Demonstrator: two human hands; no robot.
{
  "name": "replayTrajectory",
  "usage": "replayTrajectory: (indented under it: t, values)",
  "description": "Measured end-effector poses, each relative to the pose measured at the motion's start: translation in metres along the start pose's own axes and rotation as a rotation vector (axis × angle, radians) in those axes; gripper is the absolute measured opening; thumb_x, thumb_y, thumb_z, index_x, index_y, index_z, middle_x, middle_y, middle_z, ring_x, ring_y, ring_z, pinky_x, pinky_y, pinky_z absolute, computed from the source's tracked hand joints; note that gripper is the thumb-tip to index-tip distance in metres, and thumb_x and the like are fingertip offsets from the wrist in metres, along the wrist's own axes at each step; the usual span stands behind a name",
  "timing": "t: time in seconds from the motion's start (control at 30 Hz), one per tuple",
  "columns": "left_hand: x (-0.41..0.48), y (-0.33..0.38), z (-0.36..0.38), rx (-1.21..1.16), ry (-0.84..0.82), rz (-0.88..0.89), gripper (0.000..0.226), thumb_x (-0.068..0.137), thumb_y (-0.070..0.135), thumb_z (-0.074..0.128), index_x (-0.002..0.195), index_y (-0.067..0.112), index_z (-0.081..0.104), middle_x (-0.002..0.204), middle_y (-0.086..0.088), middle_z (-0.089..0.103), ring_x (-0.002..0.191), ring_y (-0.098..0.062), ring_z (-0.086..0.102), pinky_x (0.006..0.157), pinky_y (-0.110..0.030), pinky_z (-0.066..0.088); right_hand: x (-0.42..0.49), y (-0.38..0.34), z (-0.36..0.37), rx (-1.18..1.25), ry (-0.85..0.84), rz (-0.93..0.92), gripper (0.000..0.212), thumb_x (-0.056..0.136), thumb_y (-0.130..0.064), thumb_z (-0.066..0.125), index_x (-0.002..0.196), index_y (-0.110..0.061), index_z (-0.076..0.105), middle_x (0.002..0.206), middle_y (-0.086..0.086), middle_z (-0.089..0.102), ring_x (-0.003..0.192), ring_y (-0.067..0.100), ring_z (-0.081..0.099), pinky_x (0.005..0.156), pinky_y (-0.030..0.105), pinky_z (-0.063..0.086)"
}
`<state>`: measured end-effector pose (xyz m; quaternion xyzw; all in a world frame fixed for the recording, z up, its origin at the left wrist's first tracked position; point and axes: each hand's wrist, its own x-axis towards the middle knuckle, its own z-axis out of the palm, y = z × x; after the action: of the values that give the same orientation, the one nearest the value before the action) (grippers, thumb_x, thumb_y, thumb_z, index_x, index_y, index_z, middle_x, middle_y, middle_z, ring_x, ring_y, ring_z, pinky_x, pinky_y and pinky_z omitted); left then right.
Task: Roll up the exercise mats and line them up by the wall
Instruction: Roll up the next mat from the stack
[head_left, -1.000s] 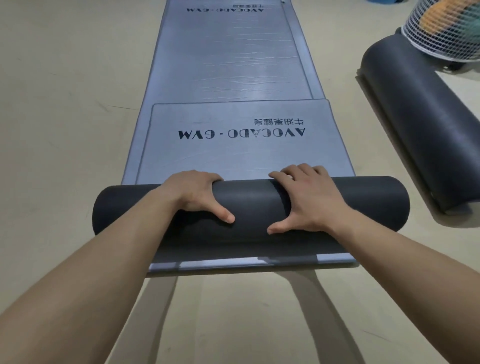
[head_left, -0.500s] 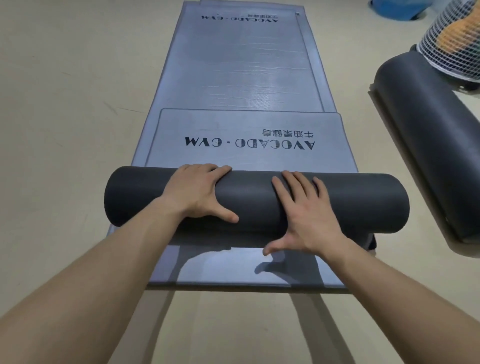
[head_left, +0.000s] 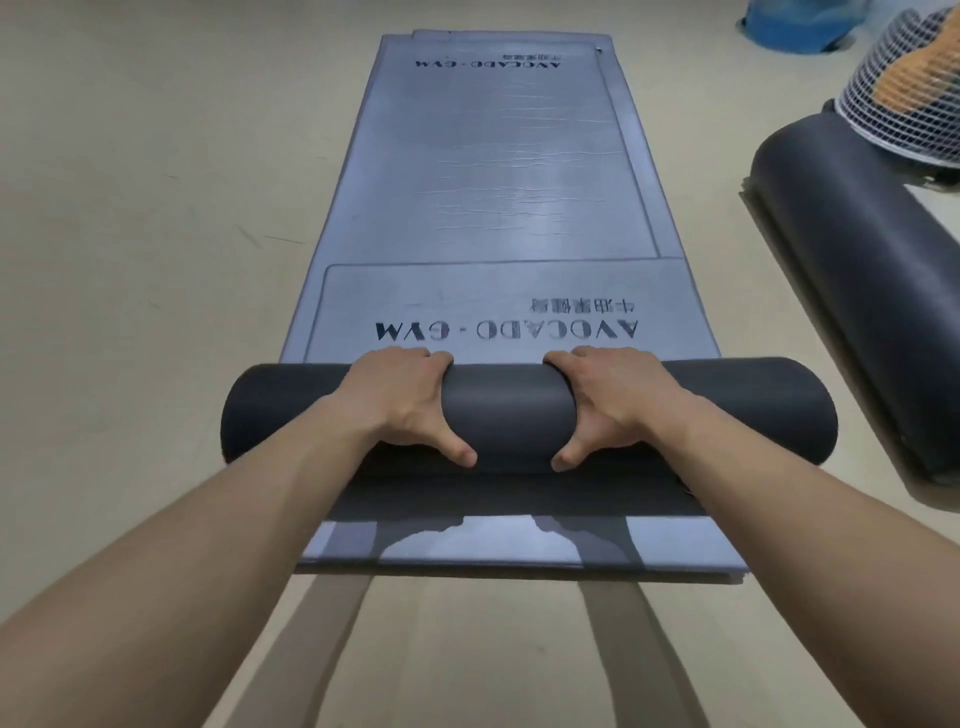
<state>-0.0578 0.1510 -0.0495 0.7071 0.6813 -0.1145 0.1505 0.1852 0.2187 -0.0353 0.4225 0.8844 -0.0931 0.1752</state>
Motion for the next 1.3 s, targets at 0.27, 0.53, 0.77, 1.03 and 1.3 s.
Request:
replayTrajectory:
  t: [0.27,0.53,0.77,1.03,1.3]
  values:
    - [-0.006,-0.001,-0.006,-0.126,-0.116,0.042,0.118,0.044,0.092,0.071,0.141,0.03,0.047,0.134,0.007,0.062,0.117,-0.021,0.059,0.101,-0.043,0.049,-0.041,-0.025,0.035,-0.076,0.176,0.069,0.131,0.05,-0.094,0.066,0.154,-0.03,0.022,0.151,0.001,0.042,0.135,0.029,0.045,0.114,0.049,0.032]
    - [-0.006,0.003,0.008,0.062,0.208,0.048,0.129,0.046,0.093,0.065,0.153,0.03,0.03,0.149,0.003,0.05,0.13,-0.025,0.051,0.111,-0.044,0.038,-0.003,0.002,0.009,0.016,0.215,0.046,0.13,0.049,-0.095,0.066,0.157,-0.032,0.031,0.15,-0.001,0.049,0.136,0.028,0.046,0.115,0.047,0.035]
    - [0.003,0.003,0.022,0.18,0.321,-0.029,0.138,0.047,0.095,0.063,0.157,0.024,0.017,0.157,-0.008,0.035,0.143,-0.035,0.034,0.119,-0.055,0.025,0.015,0.012,0.011,-0.095,0.215,0.06,0.14,0.04,-0.096,0.067,0.156,-0.03,0.024,0.152,0.0,0.047,0.131,0.03,0.051,0.108,0.048,0.039]
    - [0.004,0.003,-0.001,0.177,0.253,-0.004,0.121,0.042,0.097,0.061,0.141,0.03,0.037,0.131,0.004,0.061,0.106,-0.029,0.056,0.093,-0.042,0.044,0.026,0.018,-0.014,0.049,0.014,0.032,0.128,0.039,-0.09,0.077,0.148,-0.037,0.038,0.124,-0.005,0.065,0.107,0.027,0.064,0.08,0.038,0.051]
    - [0.002,0.0,-0.02,-0.03,-0.062,0.063,0.121,0.039,0.093,0.071,0.143,0.041,0.039,0.129,0.012,0.062,0.111,-0.021,0.059,0.089,-0.04,0.05,-0.024,-0.001,0.011,0.103,0.088,0.033,0.124,0.059,-0.087,0.069,0.16,-0.032,0.023,0.159,0.001,0.039,0.14,0.029,0.042,0.116,0.046,0.034]
